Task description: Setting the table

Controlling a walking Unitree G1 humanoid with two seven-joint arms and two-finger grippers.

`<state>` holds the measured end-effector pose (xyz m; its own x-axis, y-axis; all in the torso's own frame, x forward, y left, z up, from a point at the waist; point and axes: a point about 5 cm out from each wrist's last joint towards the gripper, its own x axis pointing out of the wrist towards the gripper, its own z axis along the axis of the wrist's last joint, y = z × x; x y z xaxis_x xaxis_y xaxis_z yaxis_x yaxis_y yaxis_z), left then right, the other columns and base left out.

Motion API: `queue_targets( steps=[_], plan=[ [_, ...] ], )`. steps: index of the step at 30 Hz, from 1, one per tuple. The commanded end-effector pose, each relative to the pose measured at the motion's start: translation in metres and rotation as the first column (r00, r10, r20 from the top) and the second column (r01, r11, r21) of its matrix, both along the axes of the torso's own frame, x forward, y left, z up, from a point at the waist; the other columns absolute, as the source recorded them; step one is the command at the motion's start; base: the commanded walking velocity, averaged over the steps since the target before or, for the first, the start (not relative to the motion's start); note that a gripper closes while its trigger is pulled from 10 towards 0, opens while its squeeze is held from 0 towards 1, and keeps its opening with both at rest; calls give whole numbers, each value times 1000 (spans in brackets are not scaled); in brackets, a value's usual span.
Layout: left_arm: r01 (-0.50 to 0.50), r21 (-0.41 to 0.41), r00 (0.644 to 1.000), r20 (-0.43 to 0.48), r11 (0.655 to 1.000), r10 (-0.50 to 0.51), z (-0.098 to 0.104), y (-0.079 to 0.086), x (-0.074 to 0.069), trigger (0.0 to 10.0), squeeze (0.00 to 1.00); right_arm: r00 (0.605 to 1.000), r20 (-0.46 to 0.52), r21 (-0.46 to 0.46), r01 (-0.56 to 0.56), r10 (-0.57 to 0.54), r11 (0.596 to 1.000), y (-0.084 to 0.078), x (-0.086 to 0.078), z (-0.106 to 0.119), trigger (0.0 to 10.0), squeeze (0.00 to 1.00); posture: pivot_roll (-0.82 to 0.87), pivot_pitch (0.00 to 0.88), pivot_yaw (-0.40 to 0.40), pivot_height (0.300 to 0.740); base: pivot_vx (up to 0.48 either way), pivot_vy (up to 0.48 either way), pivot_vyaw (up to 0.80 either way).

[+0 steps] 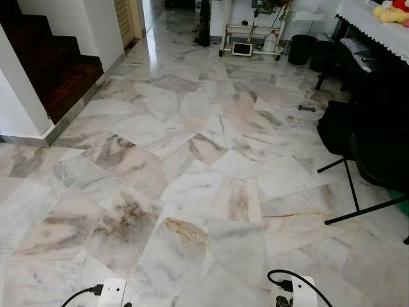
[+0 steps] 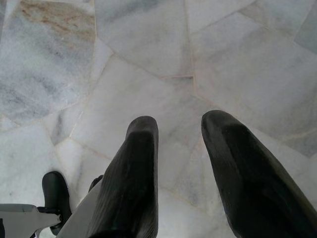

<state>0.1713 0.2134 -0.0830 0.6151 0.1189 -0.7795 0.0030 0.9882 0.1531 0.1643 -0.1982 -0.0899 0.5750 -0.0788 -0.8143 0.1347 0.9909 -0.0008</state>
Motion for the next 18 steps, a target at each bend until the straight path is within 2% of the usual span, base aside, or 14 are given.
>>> queue_targets(
  steps=[1,18],
  plan=[
    [-50,-86,998,-51,995,45,5,18,6,10000,0,996,83,119,26,-36,993,20,20,7,10000,0,128,0,-49,740,0,0,0],
    [-46,-83,997,-59,996,41,4,18,3,10000,0,997,71,119,13,-22,993,22,13,4,10000,0,129,0,-59,740,0,0,0]
  ],
)
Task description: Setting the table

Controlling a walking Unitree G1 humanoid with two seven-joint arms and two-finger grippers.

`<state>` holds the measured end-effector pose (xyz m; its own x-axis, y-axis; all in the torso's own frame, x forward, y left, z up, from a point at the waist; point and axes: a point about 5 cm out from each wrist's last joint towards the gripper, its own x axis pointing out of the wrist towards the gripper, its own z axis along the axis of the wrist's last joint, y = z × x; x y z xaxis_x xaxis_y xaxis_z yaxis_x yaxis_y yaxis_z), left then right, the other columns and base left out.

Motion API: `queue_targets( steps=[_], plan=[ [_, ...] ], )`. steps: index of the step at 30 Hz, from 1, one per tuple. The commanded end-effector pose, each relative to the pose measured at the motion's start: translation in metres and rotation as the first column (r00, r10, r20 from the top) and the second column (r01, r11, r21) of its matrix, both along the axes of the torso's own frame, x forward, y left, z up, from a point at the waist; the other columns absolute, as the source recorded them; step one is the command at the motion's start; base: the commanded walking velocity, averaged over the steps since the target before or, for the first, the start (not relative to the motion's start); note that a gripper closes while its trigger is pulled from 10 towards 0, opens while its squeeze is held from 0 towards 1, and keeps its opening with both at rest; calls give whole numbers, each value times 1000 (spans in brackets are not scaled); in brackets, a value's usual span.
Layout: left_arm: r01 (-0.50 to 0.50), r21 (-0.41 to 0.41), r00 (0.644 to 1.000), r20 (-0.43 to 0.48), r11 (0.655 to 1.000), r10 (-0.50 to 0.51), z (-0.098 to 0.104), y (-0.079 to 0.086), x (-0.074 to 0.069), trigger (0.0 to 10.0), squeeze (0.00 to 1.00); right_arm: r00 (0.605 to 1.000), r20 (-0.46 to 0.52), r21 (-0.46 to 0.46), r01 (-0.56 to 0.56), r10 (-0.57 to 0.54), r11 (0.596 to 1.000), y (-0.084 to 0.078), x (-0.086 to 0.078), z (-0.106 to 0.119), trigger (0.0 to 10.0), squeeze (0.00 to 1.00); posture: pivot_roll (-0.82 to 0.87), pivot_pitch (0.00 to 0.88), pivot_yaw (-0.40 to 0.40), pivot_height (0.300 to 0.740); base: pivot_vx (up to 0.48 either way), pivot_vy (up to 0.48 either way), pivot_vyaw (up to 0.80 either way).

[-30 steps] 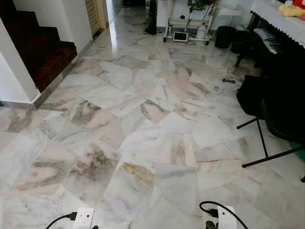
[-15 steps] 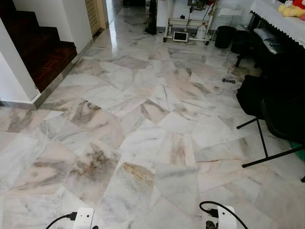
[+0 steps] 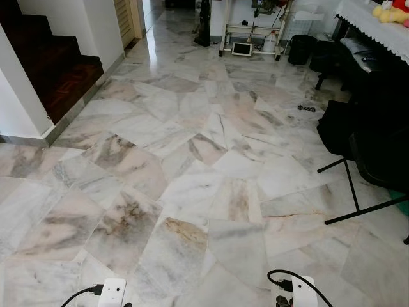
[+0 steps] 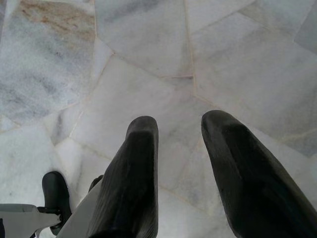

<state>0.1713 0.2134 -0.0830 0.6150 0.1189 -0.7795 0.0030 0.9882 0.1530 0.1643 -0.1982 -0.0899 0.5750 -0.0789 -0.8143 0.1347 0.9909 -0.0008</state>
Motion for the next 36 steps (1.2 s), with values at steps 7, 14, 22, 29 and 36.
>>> queue_targets(
  steps=[7,14,22,29,36],
  plan=[
    [-41,-82,998,-59,996,36,3,17,3,10000,0,998,60,125,-2,-6,992,25,11,3,10000,0,127,0,-56,740,0,0,0],
    [-41,-82,998,-59,996,36,3,17,3,10000,0,998,60,125,-2,-6,992,25,11,3,10000,0,127,0,-56,740,0,0,0],
    [-41,-82,998,-59,996,36,3,17,3,10000,0,998,60,125,-2,-6,992,25,11,3,10000,0,127,0,-56,740,0,0,0],
    [-41,-82,998,-59,996,36,3,17,3,10000,0,998,60,125,-2,-6,992,25,11,3,10000,0,127,0,-56,740,0,0,0],
    [-41,-82,998,-59,996,36,3,17,3,10000,0,998,60,125,-2,-6,992,25,11,3,10000,0,127,0,-56,740,0,0,0]
  ],
)
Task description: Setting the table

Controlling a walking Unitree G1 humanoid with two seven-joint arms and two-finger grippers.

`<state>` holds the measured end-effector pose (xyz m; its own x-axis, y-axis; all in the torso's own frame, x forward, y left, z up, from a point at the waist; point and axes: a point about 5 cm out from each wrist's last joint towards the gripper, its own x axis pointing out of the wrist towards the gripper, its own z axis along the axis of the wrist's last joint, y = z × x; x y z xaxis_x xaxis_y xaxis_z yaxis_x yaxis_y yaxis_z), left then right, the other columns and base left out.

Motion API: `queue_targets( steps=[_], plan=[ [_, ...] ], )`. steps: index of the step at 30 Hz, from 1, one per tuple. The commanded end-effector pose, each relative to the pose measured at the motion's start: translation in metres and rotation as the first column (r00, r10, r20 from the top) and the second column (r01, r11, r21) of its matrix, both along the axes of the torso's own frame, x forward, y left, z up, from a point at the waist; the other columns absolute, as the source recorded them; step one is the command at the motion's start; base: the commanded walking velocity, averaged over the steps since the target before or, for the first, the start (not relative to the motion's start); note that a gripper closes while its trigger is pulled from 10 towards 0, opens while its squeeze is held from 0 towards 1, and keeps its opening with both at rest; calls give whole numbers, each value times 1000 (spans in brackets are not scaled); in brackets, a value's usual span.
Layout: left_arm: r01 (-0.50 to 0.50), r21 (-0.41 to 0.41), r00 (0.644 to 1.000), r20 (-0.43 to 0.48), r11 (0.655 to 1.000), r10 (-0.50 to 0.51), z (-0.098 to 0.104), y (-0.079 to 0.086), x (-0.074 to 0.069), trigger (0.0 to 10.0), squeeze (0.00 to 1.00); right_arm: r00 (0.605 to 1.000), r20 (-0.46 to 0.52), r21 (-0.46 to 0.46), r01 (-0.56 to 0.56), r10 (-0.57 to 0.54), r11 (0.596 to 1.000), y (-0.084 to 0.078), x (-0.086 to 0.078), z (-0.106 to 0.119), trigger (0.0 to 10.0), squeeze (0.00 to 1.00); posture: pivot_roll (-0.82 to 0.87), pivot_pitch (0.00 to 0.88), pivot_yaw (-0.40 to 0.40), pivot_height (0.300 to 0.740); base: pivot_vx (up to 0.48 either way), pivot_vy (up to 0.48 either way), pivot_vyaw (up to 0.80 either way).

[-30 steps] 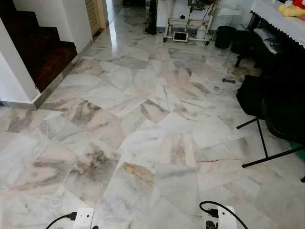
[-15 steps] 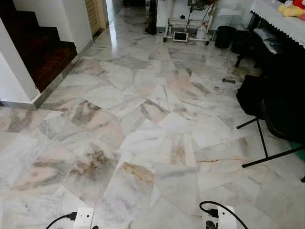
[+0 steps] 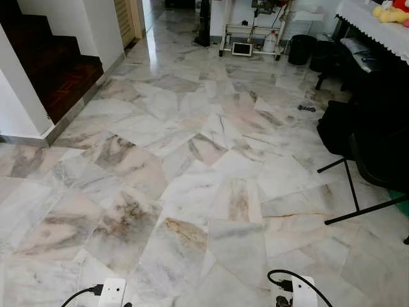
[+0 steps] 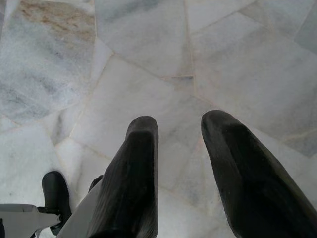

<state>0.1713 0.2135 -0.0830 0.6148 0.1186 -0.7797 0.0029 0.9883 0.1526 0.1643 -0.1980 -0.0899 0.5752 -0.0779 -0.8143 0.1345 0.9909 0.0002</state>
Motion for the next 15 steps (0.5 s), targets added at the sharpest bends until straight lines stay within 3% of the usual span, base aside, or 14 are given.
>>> queue_targets(
  steps=[1,3,15],
  plan=[
    [-39,-81,998,-59,996,34,3,17,3,10000,0,998,59,127,-4,-4,992,25,11,3,10000,0,127,0,-56,740,0,0,0],
    [-50,-73,998,-41,996,47,7,21,9,10000,0,997,73,138,-25,15,990,30,13,3,10000,0,137,0,-57,740,0,0,0],
    [-30,-80,998,-49,996,26,8,21,11,10000,0,997,73,143,-11,1,990,29,11,3,10000,0,118,0,-33,740,0,0,0]
  ],
)
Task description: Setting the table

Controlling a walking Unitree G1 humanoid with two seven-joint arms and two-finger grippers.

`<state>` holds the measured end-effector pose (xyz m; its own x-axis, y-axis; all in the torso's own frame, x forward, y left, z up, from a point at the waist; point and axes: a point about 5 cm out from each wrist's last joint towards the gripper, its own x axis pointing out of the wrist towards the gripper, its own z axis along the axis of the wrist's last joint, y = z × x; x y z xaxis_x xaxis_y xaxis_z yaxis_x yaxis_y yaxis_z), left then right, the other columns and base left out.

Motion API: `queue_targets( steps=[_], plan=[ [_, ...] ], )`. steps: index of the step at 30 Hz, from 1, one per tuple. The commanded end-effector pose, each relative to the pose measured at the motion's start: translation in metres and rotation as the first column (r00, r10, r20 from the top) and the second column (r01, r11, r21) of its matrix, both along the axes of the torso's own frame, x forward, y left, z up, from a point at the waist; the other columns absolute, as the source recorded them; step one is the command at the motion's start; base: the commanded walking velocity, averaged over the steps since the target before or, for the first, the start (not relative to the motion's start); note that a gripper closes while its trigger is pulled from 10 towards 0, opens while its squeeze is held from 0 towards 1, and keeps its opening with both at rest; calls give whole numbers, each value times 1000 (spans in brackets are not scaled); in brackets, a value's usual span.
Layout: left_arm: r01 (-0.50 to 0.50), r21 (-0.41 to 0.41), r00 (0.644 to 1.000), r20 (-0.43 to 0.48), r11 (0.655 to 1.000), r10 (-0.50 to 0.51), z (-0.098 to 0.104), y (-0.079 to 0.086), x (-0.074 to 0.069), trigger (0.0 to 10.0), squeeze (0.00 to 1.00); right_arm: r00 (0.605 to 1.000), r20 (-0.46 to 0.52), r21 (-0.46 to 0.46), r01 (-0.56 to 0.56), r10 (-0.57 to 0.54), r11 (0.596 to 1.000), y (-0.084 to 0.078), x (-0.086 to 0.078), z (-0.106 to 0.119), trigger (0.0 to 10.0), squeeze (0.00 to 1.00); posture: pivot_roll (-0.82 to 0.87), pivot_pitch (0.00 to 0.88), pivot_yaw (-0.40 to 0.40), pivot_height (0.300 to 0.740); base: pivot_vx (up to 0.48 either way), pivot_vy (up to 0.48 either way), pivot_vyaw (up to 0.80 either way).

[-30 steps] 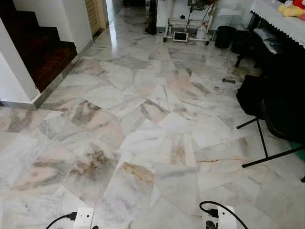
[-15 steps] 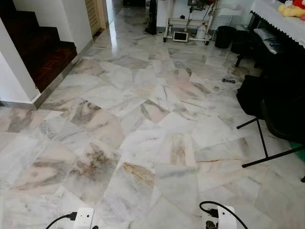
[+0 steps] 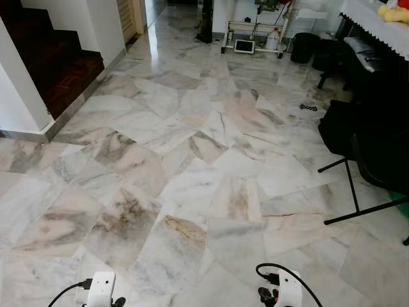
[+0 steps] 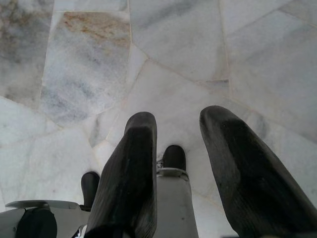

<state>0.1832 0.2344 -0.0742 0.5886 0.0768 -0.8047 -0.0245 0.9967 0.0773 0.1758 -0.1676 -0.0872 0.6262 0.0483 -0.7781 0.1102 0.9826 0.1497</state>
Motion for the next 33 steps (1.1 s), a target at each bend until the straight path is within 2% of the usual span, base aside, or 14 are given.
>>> queue_targets(
  steps=[1,9,18,33],
  plan=[
    [3,-5,1000,-18,1000,-3,-1,0,-1,10000,0,1000,9,1,14,-14,1000,-1,0,0,10000,0,118,0,-33,740,0,0,0],
    [34,-7,999,-15,999,-34,1,-6,5,10000,0,999,-5,-26,53,-53,998,-8,-4,-1,10000,0,88,0,-7,740,0,0,0],
    [12,-21,1000,5,1000,-12,2,-11,9,10000,0,998,-20,-38,63,-63,997,-18,-11,-3,10000,0,99,0,-35,740,0,0,0],
    [-55,-27,999,1,998,55,-3,-8,-1,10000,0,1000,0,-15,-10,10,1000,-2,1,1,10000,0,138,0,-64,740,0,0,-746]
  ],
)
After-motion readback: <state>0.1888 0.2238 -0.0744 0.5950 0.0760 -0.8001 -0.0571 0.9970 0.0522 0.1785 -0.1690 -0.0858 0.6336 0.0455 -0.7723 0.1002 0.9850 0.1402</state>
